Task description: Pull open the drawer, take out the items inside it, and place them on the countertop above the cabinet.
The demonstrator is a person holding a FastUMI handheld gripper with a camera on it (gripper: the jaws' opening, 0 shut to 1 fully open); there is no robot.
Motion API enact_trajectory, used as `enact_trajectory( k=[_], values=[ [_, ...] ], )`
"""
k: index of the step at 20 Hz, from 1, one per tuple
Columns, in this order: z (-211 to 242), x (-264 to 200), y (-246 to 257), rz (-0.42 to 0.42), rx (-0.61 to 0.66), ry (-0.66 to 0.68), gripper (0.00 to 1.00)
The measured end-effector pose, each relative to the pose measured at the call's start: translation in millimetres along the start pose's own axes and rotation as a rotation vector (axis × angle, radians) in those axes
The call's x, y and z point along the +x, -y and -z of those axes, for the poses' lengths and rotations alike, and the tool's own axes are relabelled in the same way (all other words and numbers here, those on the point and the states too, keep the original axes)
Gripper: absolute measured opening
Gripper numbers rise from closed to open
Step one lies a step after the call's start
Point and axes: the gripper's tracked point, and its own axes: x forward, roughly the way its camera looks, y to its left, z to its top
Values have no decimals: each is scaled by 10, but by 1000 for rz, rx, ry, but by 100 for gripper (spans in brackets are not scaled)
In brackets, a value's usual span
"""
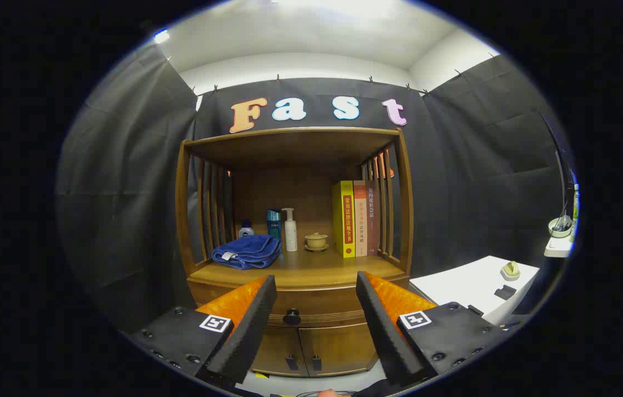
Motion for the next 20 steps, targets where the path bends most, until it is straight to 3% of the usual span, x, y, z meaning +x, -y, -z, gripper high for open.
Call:
enact_trajectory(
  k=[20],
  values=[
    [11,-7,4,4,5,-4,95]
  ],
)
